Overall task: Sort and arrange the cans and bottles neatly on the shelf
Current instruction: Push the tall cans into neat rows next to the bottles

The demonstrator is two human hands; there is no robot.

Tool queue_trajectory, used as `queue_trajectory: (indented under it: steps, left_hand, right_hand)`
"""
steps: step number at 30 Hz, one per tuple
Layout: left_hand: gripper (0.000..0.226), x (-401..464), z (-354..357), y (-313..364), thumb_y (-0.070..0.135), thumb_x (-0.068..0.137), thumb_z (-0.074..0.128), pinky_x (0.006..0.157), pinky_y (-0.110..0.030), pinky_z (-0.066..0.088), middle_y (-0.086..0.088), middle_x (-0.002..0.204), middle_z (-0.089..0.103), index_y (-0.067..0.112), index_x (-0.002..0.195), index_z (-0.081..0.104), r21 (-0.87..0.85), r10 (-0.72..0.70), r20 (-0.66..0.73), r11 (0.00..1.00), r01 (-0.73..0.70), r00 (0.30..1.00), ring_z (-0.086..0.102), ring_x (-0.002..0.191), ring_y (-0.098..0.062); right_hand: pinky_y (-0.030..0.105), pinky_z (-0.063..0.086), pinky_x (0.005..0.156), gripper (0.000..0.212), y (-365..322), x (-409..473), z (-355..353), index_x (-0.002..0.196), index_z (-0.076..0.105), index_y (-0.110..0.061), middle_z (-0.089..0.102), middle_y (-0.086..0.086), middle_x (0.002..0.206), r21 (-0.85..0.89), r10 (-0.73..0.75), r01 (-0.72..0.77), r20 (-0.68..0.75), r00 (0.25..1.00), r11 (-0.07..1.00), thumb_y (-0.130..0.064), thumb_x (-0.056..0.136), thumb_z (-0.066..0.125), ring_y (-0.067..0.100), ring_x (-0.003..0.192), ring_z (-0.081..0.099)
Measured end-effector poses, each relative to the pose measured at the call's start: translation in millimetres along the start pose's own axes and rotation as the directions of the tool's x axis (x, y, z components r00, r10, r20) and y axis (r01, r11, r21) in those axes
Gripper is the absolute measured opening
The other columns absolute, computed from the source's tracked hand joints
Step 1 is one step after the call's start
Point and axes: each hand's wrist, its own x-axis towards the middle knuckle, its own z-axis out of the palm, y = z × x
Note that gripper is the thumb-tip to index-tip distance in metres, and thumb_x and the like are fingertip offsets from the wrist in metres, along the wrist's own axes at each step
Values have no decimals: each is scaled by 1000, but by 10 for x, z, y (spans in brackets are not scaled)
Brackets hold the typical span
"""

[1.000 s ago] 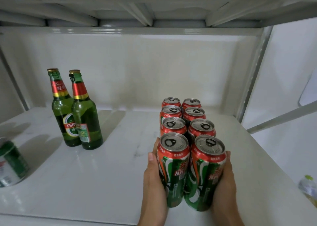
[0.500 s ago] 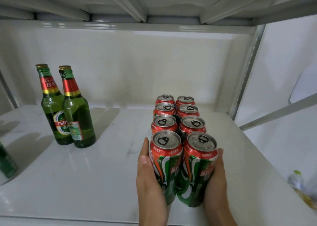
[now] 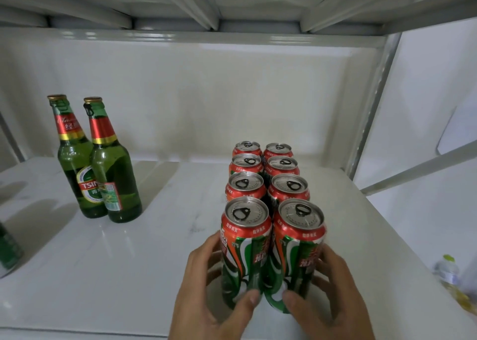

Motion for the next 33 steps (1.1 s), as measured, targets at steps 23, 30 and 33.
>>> queue_trajectory:
  steps: [23,30,33]
  left_hand:
    - [87,146,-380,-134,9,69,94,90,-24,52,35,97,60,37,139,52,83,-219,-136,969,231,966,59,90,9]
    - [75,380,-348,-241,7,77,89,72,-1,47,31,111,59,38,128,44,116,-182,-62,975,189,981,60,97,8]
    - [71,446,-360,-262,3,80,85,70,2,48,25,118,62,34,130,45,83,-214,9,974,213,977,63,101,5]
  right_hand:
    - [28,61,85,81,67,20,-295,126,59,-25,72,-1,110,8,228,-229,-145,963,973,-17,54,95,18,94,74]
    - [30,52,94,76,105,220,-331,139,56,-22,67,-4,121,-60,227,-235,-115,967,970,-6,72,90,14,107,65]
    - [35,53,99,70,123,299,-401,135,54,-28,67,-9,123,-46,243,-245,-36,969,968,-6,77,86,11,112,65]
